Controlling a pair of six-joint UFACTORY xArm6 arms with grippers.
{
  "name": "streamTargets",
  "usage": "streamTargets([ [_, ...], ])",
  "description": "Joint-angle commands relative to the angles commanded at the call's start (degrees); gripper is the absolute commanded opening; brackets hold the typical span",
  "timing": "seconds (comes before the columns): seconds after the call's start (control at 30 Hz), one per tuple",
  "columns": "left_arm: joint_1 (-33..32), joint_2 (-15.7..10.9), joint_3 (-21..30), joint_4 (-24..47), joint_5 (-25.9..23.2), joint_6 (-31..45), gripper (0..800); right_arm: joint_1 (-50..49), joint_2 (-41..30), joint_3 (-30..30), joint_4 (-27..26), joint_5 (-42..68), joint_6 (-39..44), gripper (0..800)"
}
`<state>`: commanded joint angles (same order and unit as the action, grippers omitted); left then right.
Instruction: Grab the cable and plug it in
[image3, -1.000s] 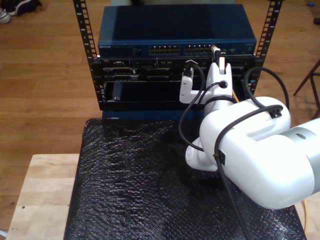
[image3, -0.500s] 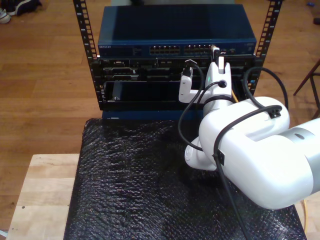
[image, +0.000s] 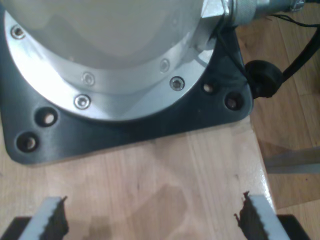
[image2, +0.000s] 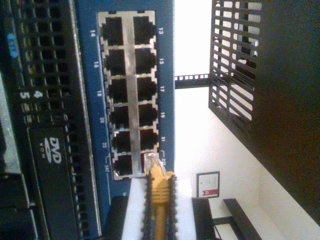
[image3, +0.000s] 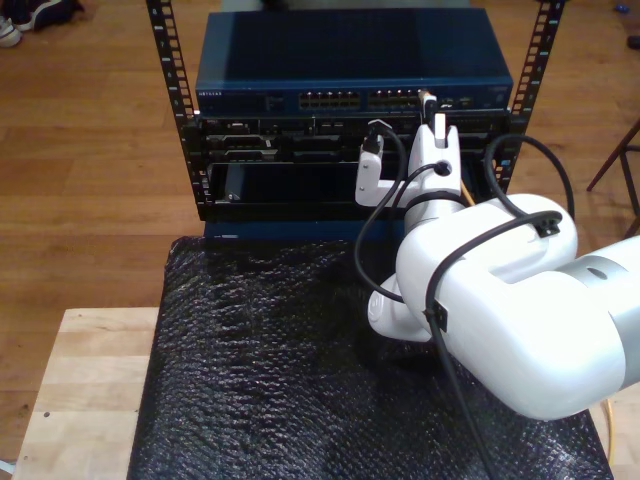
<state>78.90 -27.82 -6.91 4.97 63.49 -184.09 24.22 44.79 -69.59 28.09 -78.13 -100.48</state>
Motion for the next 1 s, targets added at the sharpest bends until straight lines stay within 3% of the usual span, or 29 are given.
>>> streamTargets([
  [1.0, 0.0, 0.0, 0.0, 0.0, 0.0, 0.0, 800, -0.18, 1.23, -2.37, -0.09, 1.85, -2.2, 0],
])
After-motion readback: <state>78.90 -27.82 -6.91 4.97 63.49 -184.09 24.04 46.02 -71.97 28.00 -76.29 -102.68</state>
